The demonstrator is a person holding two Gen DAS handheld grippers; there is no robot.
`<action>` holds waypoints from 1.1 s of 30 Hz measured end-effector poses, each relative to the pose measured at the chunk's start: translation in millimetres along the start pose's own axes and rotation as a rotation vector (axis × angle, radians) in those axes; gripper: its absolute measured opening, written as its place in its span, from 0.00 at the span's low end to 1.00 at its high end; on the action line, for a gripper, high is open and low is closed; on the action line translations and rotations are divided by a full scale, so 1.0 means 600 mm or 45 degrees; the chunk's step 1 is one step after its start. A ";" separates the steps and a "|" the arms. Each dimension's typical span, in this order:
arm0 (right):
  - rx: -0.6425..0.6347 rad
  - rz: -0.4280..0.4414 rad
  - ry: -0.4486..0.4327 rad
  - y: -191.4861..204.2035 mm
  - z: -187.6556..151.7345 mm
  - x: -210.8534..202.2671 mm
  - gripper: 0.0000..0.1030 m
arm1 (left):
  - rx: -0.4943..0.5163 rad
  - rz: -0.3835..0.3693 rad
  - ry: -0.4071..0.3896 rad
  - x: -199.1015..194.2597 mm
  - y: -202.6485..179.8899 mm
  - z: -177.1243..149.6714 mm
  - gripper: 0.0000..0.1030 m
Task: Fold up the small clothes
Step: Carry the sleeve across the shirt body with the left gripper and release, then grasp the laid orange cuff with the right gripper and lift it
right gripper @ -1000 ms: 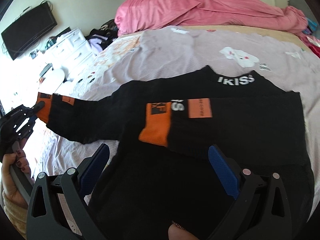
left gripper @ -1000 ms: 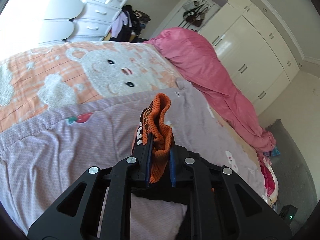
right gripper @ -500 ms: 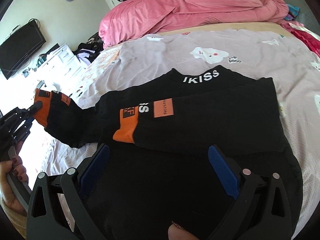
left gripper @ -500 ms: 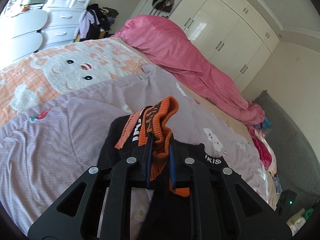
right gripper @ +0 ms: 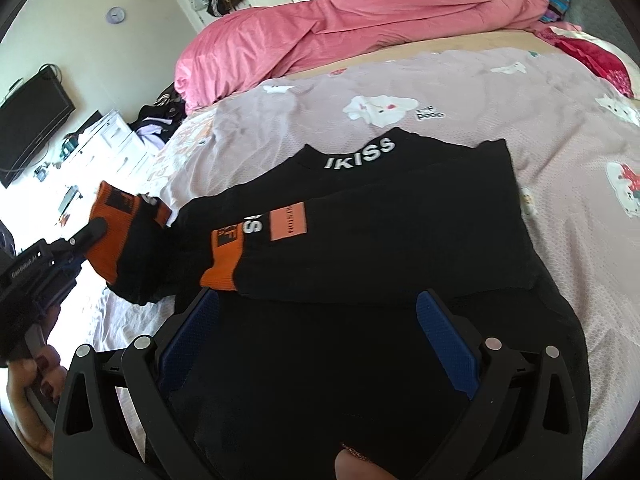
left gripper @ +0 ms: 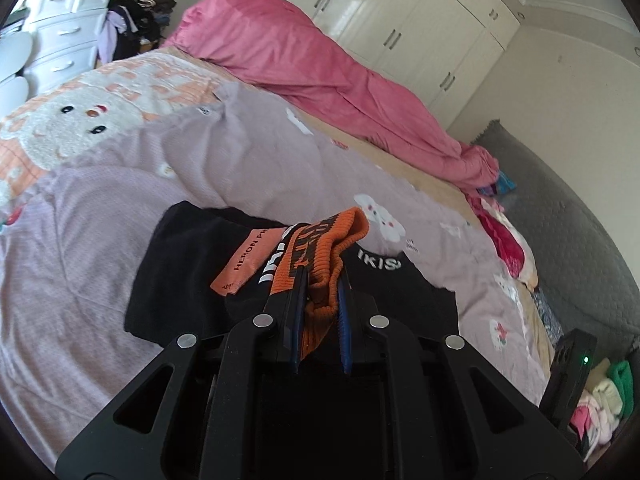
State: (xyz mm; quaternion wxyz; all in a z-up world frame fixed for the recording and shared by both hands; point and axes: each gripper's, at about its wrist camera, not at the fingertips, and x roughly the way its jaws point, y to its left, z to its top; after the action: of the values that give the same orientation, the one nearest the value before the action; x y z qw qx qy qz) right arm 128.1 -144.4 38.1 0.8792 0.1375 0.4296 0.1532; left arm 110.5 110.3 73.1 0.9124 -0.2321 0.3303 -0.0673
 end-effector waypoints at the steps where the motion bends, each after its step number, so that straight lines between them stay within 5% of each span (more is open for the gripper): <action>1: 0.013 -0.005 0.001 -0.007 -0.001 -0.001 0.96 | 0.008 -0.011 0.021 0.009 -0.007 -0.005 0.07; 14: 0.128 -0.043 0.023 -0.065 -0.014 0.000 0.96 | 0.092 -0.115 0.194 0.065 -0.058 -0.058 0.07; 24: -0.022 0.051 0.136 0.025 -0.037 0.063 0.96 | 0.083 0.154 0.144 0.048 0.015 -0.040 0.60; 29: -0.099 0.122 0.188 0.083 -0.047 0.100 0.96 | 0.020 0.245 0.113 0.029 0.069 -0.030 0.74; 33: -0.141 0.143 0.211 0.116 -0.049 0.132 0.95 | -0.039 0.271 0.106 0.018 0.102 -0.028 0.76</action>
State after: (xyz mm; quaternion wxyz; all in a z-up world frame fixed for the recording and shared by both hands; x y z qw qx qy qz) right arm 140.4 -47.0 -9.6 0.8369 0.0995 0.4834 0.2367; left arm 106.3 155.1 27.2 0.8962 -0.2067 0.3918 0.0256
